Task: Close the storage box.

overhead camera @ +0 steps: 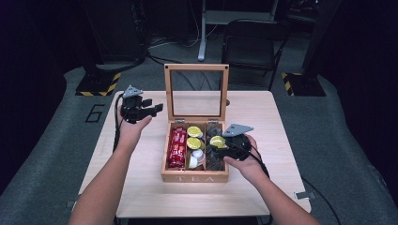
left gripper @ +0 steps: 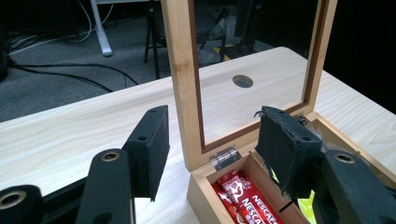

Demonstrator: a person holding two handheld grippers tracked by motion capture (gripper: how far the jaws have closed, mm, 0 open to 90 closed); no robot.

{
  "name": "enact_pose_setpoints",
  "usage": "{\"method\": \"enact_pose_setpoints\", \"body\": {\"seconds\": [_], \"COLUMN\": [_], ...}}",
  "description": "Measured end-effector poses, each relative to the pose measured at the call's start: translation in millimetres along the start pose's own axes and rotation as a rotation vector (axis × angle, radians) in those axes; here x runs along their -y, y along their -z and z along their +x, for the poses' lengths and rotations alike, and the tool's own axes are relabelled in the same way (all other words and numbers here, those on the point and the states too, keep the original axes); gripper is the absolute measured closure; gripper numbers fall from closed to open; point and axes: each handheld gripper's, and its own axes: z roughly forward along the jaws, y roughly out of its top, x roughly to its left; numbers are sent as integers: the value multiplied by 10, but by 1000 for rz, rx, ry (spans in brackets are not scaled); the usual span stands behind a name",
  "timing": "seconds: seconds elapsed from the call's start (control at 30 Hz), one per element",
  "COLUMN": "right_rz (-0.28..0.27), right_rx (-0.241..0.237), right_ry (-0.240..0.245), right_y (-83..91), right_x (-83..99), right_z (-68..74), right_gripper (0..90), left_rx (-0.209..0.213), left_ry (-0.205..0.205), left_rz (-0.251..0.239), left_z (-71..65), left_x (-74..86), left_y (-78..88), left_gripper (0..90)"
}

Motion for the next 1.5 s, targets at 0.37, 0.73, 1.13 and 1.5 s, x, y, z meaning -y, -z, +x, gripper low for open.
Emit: {"method": "enact_pose_setpoints", "body": {"seconds": [0.37,0.73,1.13,1.5], "right_rz": [-15,-19,-21,-2], "right_rx": [45,77,112,162], "right_ry": [-38,-61,-82,-123], "right_y": [141,226,286,320], "right_x": [71,125,184,390], "right_z": [-192,-313,-408,-532], "right_gripper": [366,366,366,366], "left_rx": [0,-1,-2,0], "left_ry": [-1,-3,0,1], "left_rz": [3,5,6,11], "left_z": [-17,-24,-12,-17], "left_x": [1,0,6,10], "left_y": [-10,-16,-8,-15], "left_gripper": [434,434,433,433]}}
